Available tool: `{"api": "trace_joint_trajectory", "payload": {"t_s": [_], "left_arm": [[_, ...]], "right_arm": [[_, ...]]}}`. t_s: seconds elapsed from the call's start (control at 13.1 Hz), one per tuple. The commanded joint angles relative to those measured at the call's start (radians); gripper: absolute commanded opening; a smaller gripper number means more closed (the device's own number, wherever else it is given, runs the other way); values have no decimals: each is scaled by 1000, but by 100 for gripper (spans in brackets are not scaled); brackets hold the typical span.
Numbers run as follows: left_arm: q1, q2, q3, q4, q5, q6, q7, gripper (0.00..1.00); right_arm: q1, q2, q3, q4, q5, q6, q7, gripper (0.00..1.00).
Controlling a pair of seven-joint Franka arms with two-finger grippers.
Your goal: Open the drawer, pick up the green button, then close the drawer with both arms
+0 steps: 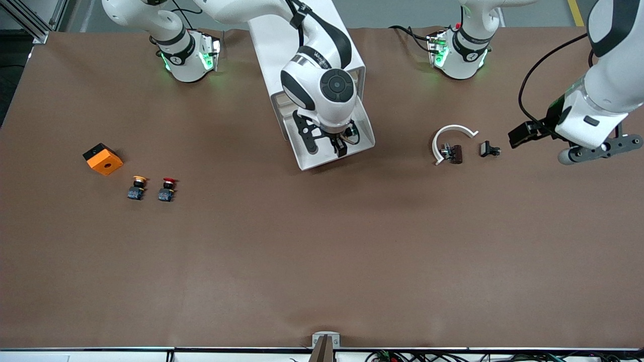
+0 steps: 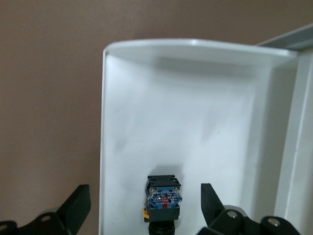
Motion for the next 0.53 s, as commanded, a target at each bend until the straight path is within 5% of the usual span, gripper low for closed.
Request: {"api": "trace_joint_trajectory", "payload": {"t_s": [0.0, 0.46], "left_arm": [[-1, -26, -9, -38, 14, 27, 32, 100], [-2, -17, -44, -161, 14, 193, 30, 100]], "right_arm": [[29, 40, -11, 23, 15, 5, 16, 100], [58, 89, -11, 23, 16, 65, 16, 100]]}}
